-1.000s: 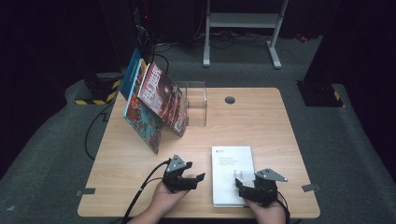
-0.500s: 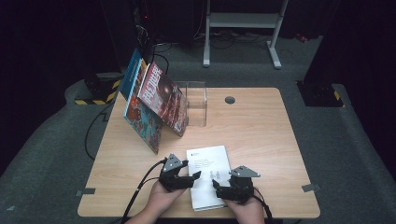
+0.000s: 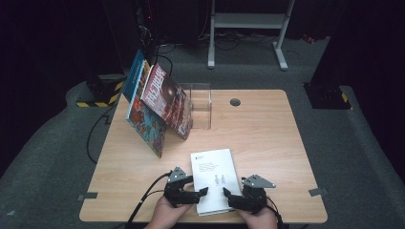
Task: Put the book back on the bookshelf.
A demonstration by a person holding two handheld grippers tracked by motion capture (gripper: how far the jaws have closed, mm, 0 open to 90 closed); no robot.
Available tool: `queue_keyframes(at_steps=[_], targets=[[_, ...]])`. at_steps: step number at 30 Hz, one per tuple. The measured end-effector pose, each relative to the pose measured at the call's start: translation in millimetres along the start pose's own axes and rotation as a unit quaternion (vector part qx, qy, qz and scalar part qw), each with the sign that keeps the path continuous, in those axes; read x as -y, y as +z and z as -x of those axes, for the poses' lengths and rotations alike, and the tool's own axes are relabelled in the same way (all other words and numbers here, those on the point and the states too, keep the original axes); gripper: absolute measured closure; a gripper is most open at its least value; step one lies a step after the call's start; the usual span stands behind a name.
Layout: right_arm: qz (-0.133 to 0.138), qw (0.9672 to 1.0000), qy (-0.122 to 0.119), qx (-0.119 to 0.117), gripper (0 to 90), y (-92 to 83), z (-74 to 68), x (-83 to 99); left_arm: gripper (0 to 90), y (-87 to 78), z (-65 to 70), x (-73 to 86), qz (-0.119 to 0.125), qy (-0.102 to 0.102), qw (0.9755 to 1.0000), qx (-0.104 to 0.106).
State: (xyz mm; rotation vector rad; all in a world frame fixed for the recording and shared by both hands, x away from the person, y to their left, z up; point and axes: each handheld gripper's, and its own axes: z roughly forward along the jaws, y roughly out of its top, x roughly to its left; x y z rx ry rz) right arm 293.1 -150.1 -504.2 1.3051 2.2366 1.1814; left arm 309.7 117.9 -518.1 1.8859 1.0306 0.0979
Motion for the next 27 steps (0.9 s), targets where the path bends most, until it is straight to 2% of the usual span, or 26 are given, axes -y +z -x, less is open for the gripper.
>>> queue_keyframes(at_steps=[3, 5, 6, 9, 12, 16, 23, 27], targets=[[-0.004, 0.9998, 0.012, -0.013, 18.1, 1.2, 1.6, 0.3, 21.4, 0.2, 0.6, -0.5, -0.002, 0.002, 1.0000, -0.003], [-0.013, 0.9989, 0.034, -0.030, 18.7, 3.8, 3.3, -0.1, 21.6, 1.6, -0.3, -1.8, -0.001, 0.008, 1.0000, -0.002], [-0.016, 0.9985, 0.038, -0.036, 18.4, 5.4, 4.9, -0.8, 21.8, 2.4, -0.3, -2.7, -0.001, 0.009, 0.9999, -0.005], [-0.021, 0.9986, 0.038, -0.031, 18.5, 5.4, 3.9, -2.1, 22.2, 4.8, -0.2, -4.4, 0.000, 0.009, 0.9999, -0.006], [-0.013, 0.9993, 0.026, -0.021, 17.7, 6.3, 4.3, -3.2, 22.8, 12.4, -4.8, -11.7, 0.002, 0.014, 0.9999, -0.002], [-0.007, 0.9995, 0.029, -0.009, 17.7, 11.1, 7.0, -7.4, 23.6, 19.8, -12.8, -21.0, 0.003, 0.018, 0.9998, -0.003], [0.008, 0.9994, 0.035, -0.003, 17.6, 27.8, 18.8, -19.5, 23.8, 31.1, -33.6, -35.9, 0.010, 0.023, 0.9997, 0.003], [0.011, 0.9993, 0.036, -0.003, 17.6, 30.5, 20.7, -21.4, 23.7, 31.8, -36.0, -36.2, 0.011, 0.015, 0.9998, 0.009]])
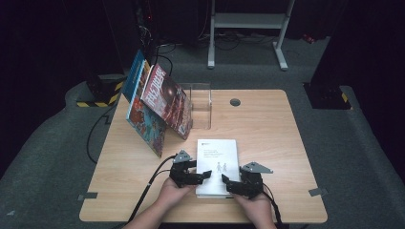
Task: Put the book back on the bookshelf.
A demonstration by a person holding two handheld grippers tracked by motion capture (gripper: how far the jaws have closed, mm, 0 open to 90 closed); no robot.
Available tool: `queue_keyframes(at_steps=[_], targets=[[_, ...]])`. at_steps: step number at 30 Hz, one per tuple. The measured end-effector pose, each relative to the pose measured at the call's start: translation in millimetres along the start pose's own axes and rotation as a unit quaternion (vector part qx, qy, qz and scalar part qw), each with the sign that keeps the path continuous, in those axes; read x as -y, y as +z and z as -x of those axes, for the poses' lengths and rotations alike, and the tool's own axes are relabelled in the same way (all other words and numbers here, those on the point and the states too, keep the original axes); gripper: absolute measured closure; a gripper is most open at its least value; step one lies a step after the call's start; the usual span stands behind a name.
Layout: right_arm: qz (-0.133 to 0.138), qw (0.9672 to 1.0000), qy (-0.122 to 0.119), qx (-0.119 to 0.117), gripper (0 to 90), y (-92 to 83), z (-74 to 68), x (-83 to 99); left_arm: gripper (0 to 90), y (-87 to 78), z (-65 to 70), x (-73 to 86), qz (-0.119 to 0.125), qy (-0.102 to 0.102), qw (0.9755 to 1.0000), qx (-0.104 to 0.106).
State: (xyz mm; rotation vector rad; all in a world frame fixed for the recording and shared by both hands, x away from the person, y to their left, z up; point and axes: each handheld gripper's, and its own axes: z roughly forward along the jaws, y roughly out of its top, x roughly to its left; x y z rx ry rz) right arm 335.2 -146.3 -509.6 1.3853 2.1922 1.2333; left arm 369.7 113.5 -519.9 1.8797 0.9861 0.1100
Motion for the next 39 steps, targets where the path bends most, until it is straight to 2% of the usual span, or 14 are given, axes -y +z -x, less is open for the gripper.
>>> queue_keyframes(at_steps=[4, 7, 8, 14, 16, 18, 20, 24, 26, 28, 34, 39], targets=[[0.000, 1.0000, -0.002, -0.006, 18.7, -1.3, 2.6, 0.4, 22.4, 1.0, -1.9, -1.5, -0.002, 0.002, 1.0000, 0.004], [0.001, 1.0000, -0.004, -0.007, 18.7, -1.4, 2.9, 0.6, 22.0, 3.6, -4.1, -4.9, 0.007, 0.006, 0.9998, -0.018], [0.001, 1.0000, -0.003, -0.007, 18.7, -1.4, 2.8, 0.6, 21.7, 4.9, -5.4, -5.9, 0.009, 0.000, 0.9998, -0.020], [0.001, 1.0000, -0.004, -0.007, 18.7, -1.4, 2.9, 0.8, 19.5, 10.4, -12.1, -8.4, -0.007, -0.034, 0.9994, 0.004], [0.001, 1.0000, -0.004, -0.007, 18.7, -1.4, 2.8, 0.8, 17.8, 12.4, -13.7, -8.5, -0.017, -0.043, 0.9988, 0.018], [0.001, 1.0000, -0.004, -0.007, 18.7, -1.4, 2.7, 0.8, 16.7, 13.6, -13.1, -9.3, -0.022, -0.035, 0.9988, 0.025], [0.001, 1.0000, -0.004, -0.007, 18.7, -1.4, 2.7, 0.9, 15.7, 13.4, -10.0, -9.8, -0.020, -0.021, 0.9995, 0.016], [0.001, 1.0000, -0.005, -0.006, 18.7, -1.4, 2.6, 1.0, 16.1, 12.8, -9.1, -9.7, -0.019, -0.019, 0.9996, 0.014], [0.001, 1.0000, -0.006, -0.007, 18.8, -1.4, 2.6, 1.0, 17.3, 11.3, -9.0, -9.6, -0.014, -0.010, 0.9998, 0.008], [0.001, 1.0000, -0.006, -0.006, 18.7, -1.4, 2.5, 1.1, 23.0, 9.9, -9.1, -9.5, -0.009, -0.007, 0.9999, 0.006], [0.005, 0.9999, -0.010, 0.002, 18.6, -2.5, 1.4, 1.2, 30.9, 5.6, -7.7, -9.0, 0.017, 0.013, 0.9998, -0.002], [0.006, 0.9999, -0.009, 0.000, 18.6, -2.8, 2.1, 1.3, 39.5, 1.0, -9.8, -7.4, 0.037, 0.017, 0.9992, 0.000]])
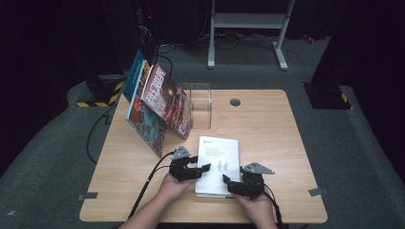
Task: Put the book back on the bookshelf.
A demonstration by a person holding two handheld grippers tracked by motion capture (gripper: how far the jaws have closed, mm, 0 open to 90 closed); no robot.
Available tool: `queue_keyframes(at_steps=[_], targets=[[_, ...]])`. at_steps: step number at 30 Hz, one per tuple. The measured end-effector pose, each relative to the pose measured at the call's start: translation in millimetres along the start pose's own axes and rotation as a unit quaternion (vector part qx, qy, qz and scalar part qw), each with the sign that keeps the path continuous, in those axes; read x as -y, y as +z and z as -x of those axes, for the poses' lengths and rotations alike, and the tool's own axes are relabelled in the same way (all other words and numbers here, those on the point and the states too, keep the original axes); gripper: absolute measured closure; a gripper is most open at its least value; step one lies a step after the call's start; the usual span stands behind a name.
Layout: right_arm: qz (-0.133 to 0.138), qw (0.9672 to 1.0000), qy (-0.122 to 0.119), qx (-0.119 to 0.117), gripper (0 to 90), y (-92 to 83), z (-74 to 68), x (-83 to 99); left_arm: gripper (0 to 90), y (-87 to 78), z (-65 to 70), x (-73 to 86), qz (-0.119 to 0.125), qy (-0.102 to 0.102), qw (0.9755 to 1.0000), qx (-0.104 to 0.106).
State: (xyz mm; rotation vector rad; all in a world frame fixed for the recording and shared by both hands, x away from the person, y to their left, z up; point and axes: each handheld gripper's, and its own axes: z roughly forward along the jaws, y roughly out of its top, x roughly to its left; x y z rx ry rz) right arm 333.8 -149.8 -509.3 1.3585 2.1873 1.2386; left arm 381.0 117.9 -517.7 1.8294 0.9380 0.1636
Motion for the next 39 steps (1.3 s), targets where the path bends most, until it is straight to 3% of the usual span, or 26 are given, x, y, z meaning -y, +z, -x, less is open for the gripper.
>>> queue_keyframes(at_steps=[7, 18, 39], targets=[[0.004, 1.0000, 0.000, -0.002, 18.6, -0.5, 0.3, 0.3, 43.6, -2.5, 0.6, 0.9, 0.012, 0.007, 0.9999, 0.002], [0.017, 0.9998, -0.001, -0.007, 19.4, -3.1, 1.1, 0.8, 48.0, -7.9, 7.0, 0.0, 0.044, 0.037, 0.9983, 0.001], [0.026, 0.9996, 0.004, -0.007, 21.7, -13.5, 8.3, 1.8, 51.4, -18.1, 21.1, -3.8, 0.078, 0.104, 0.9915, -0.008]])
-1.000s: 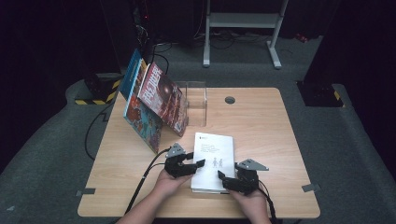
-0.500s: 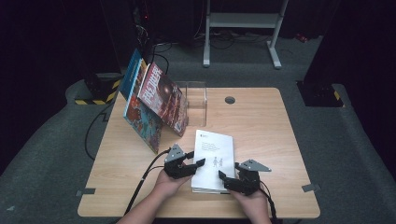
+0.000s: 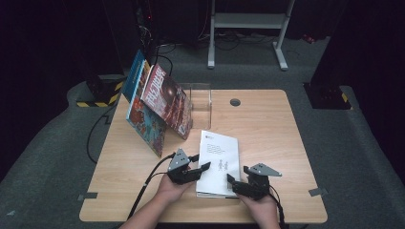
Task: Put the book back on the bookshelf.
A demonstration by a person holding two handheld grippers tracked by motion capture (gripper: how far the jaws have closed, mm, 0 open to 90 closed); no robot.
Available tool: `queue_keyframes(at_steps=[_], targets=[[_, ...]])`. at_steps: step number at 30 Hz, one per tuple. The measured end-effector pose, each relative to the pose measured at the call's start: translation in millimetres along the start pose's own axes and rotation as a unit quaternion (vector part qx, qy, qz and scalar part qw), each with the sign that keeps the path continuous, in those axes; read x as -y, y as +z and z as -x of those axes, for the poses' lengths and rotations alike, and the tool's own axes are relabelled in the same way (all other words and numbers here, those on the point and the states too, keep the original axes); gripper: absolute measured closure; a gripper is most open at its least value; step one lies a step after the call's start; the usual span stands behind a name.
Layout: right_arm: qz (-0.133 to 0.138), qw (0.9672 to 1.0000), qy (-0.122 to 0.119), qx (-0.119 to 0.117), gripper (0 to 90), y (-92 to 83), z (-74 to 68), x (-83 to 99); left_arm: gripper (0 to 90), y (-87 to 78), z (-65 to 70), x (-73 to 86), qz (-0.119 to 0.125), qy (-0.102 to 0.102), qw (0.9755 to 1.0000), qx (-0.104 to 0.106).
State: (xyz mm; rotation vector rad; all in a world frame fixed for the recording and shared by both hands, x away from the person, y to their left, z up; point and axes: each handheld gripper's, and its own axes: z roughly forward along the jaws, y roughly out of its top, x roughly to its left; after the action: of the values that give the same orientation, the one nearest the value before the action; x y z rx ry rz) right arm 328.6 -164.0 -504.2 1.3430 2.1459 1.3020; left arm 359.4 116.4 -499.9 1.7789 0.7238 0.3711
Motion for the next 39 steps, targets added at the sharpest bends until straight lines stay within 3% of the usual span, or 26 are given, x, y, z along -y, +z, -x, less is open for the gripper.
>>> queue_keyframes(at_steps=[15, 21, 28, 37, 39], targets=[[0.007, 1.0000, 0.003, -0.001, 21.0, 0.1, 5.0, -6.1, 51.8, -5.8, 6.8, -1.1, 0.025, 0.033, 0.9992, -0.001], [0.005, 1.0000, 0.004, -0.001, 21.0, 0.9, 6.0, -7.9, 51.8, -5.8, 7.0, -0.8, 0.025, 0.035, 0.9990, -0.002], [0.010, 0.9997, 0.016, -0.016, 19.9, 2.4, 11.2, -9.7, 51.9, -9.3, 12.2, -2.7, 0.036, 0.064, 0.9973, -0.005], [0.010, 0.9975, 0.035, -0.061, 12.7, 5.5, 14.8, -12.8, 51.9, -15.4, 21.5, -2.7, 0.059, 0.106, 0.9925, -0.011], [0.012, 0.9964, 0.039, -0.074, 11.1, 6.4, 15.9, -12.9, 52.0, -17.5, 24.9, -2.4, 0.068, 0.121, 0.9902, -0.013]])
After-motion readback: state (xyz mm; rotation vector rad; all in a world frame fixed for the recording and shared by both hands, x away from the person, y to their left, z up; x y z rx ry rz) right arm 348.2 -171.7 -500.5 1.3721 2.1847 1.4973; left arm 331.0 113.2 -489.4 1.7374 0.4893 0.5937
